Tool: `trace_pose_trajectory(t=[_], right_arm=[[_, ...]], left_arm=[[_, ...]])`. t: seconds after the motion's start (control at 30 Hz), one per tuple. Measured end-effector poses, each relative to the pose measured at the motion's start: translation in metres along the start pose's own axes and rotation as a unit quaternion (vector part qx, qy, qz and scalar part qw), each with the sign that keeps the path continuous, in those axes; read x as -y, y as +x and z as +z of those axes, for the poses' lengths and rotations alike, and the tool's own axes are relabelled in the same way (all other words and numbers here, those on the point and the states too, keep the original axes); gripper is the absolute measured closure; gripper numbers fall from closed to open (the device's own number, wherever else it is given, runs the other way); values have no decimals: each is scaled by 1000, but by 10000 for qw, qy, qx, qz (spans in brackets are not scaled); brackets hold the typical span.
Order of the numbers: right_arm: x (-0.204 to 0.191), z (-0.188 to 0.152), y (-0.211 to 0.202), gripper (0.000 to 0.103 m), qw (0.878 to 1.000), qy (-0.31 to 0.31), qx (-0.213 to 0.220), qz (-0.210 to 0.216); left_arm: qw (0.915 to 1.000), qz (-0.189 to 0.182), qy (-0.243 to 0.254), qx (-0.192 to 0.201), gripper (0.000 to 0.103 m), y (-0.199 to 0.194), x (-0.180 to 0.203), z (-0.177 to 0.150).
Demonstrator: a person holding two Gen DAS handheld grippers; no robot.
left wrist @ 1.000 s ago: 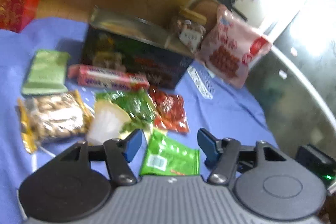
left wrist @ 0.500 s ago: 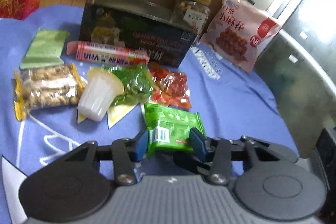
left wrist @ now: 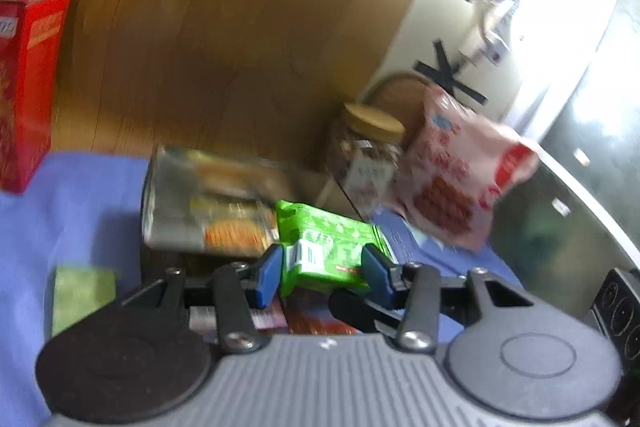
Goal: Organize snacks
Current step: 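Carry the green pack over the black tin box and release it, then grasp the pink UHA candy box with the left gripper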
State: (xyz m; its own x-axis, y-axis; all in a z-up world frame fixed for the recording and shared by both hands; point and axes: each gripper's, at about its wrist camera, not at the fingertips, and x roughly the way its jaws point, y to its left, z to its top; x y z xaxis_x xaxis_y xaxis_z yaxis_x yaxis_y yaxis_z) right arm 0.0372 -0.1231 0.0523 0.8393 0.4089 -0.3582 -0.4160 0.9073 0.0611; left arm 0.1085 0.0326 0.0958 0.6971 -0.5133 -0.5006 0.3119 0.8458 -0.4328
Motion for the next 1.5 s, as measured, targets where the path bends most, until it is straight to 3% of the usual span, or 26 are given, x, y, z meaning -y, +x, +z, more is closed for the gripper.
trace_pose_trajectory(t=[0.17,0.27,0.37,0.63,0.73,0.93,1.0,1.2,1.27,1.33,1.5], right_arm=[[19,24,44,64,9994,274,-191,116],[20,27,66,55,9987,360,-323,143],[22,25,81,50,9978,443,-468,183],[34,2,24,51,9950,943,-111,302],[37,-22,8,51,9917,1174,-265,448],[26,-40,24,51,9890,1197,-724,477],[26,-38,33,51,9885,1237,-767,418],[40,-32,57,51,9831,1591,-883,220],[40,-32,62,51,9826,1592,-929,224],[39,-34,69,51,9824,1542,-1021,259],[33,-43,82,50,9828,1393,-1142,395]], left_arm=[[9996,258,-141,59,58,29,-21,21],[9990,390,-188,60,48,43,-33,24],[9979,569,-287,110,47,39,-45,20],[9961,477,-551,490,44,-23,-71,-13],[9947,591,-707,449,44,-38,-87,-31],[9883,828,-1237,339,44,-51,-124,-51],[9883,664,-1352,234,44,-49,-130,-51],[9936,167,-1089,-247,46,-8,-113,-40],[9938,224,-1023,-368,39,8,-109,-40],[9930,513,-996,-381,34,19,-108,-40],[9936,623,-884,-314,34,23,-111,-41]])
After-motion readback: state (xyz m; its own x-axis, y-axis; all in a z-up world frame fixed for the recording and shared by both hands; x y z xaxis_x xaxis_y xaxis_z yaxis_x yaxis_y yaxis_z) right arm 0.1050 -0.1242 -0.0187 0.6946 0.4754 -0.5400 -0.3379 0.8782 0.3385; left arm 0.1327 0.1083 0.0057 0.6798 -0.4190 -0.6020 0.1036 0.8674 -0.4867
